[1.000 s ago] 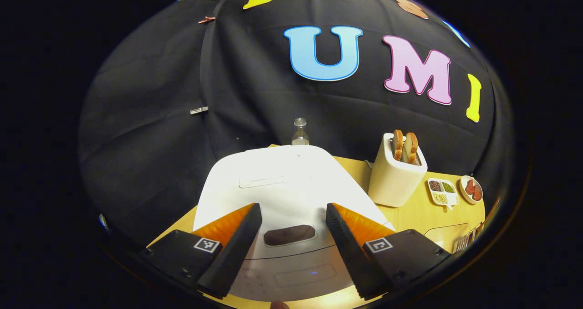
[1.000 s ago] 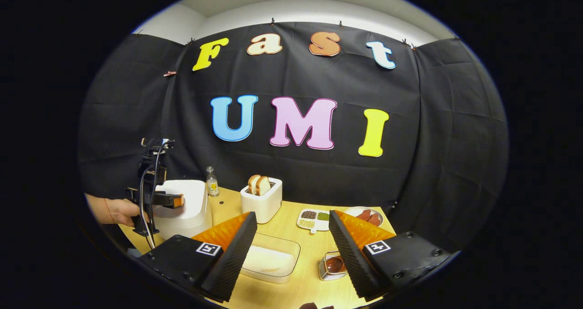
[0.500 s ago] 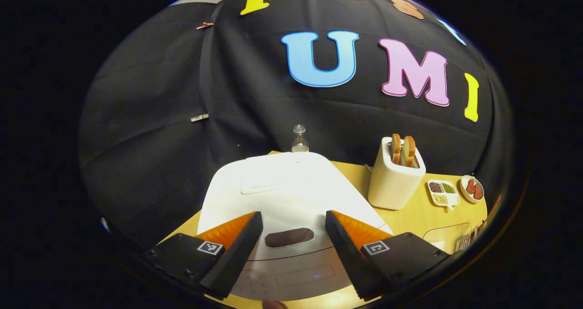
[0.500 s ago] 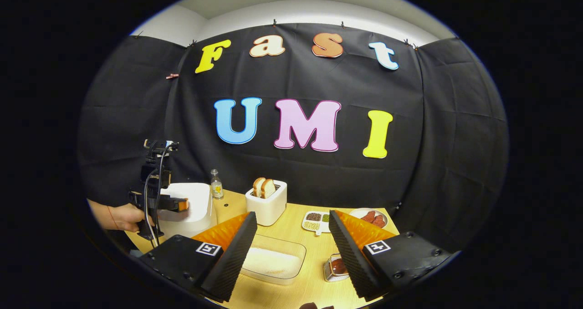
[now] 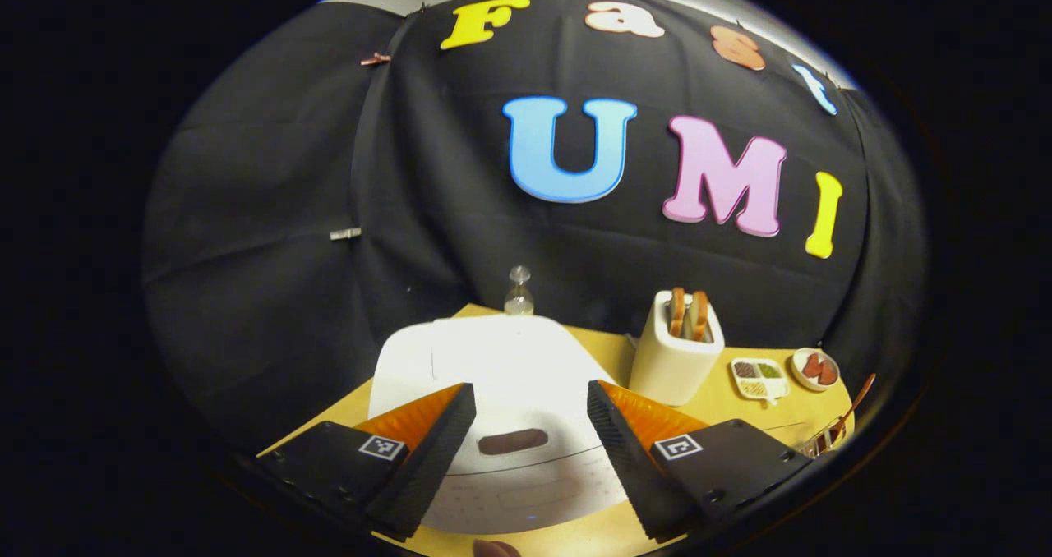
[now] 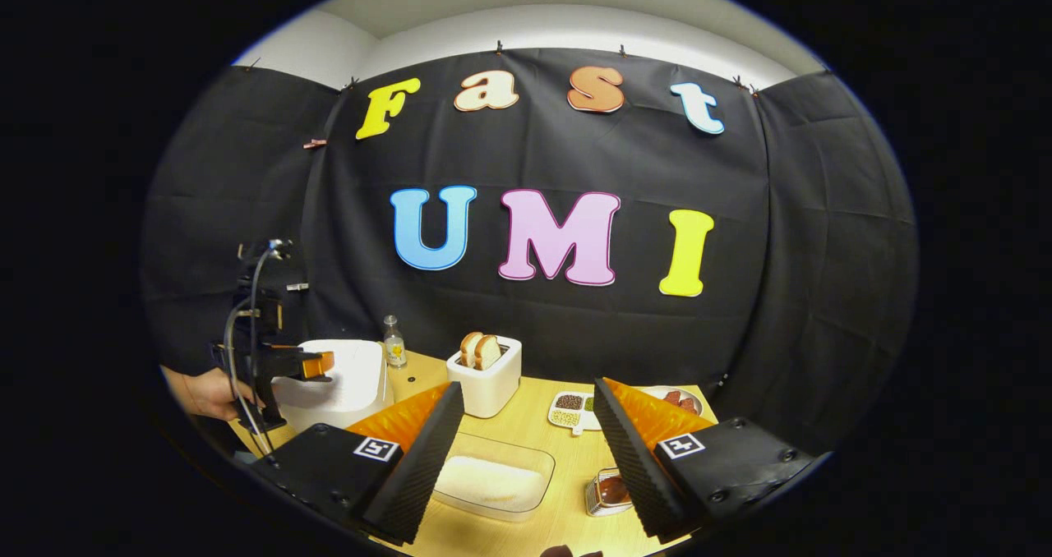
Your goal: Close the left gripper, press the button to open the rice cooker; take a wooden spoon from the chopstick holder with the right hand, scoop a spoonful of rice and pour it into the rice cooker, then put the wooden spoon back into the chopstick holder.
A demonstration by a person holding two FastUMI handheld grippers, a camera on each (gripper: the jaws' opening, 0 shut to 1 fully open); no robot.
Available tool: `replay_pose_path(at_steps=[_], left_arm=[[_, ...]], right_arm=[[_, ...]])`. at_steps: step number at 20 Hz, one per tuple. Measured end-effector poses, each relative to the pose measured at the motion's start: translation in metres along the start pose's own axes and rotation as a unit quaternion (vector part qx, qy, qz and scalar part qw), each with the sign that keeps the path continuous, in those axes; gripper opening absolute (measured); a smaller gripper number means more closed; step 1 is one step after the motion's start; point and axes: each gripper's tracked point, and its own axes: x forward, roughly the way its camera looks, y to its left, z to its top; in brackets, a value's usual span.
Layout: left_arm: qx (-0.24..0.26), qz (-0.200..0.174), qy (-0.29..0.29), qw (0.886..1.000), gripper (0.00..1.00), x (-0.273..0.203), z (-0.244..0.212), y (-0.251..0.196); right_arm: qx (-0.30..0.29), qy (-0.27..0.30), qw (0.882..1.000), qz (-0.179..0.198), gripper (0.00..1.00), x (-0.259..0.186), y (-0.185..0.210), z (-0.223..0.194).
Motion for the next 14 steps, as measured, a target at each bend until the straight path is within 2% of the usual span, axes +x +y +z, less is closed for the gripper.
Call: replay_pose_path(at_steps=[6, 14], left_arm=[[0.03, -0.057, -0.099, 0.993, 0.94, -0.062, 0.066, -0.031], [0.019, -0.086, -0.127, 0.988, 0.94, -0.122, 0.09, -0.052]], right_arm=[[0.013, -0.022, 1.0, -0.001, 0.98, 0.009, 0.0, 0.021], [0.01, -0.049, 0.999, -0.012, 0.98, 0.01, -0.007, 0.039]])
